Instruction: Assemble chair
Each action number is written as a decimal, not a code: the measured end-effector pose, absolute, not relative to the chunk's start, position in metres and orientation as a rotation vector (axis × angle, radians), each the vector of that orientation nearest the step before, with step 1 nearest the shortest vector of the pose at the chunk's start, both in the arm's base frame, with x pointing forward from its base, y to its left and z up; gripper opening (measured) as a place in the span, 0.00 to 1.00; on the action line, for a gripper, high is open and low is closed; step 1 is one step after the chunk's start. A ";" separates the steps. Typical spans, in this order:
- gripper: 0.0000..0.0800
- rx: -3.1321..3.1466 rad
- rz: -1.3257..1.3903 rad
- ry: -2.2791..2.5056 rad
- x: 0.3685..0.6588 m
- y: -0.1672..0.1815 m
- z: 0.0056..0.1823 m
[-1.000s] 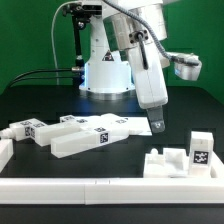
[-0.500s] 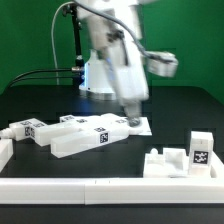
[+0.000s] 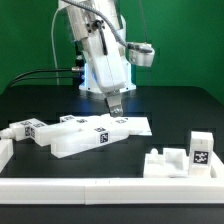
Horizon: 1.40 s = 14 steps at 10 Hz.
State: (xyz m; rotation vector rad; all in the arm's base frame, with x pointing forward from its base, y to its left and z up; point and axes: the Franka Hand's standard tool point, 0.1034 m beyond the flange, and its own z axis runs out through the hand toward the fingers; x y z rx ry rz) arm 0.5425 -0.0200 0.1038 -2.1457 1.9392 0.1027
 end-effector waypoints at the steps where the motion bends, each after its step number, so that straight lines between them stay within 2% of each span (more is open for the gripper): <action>1: 0.81 -2.215 0.106 1.891 0.536 -0.027 0.094; 4: 0.81 -2.411 0.118 1.746 0.503 -0.077 0.086; 6: 0.81 -2.446 0.115 1.763 0.507 -0.059 0.087; 9: 0.81 -2.451 0.118 1.758 0.505 -0.062 0.086; 10: 0.81 -2.541 0.120 1.640 0.493 -0.075 0.080; 12: 0.81 -2.632 0.130 1.533 0.457 -0.128 0.072; 14: 0.81 -2.641 0.089 1.560 0.453 -0.127 0.068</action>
Offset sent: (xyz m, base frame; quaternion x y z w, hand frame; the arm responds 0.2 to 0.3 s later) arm -0.0510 -0.0715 -0.0009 -0.1083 0.0280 -0.1737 0.9784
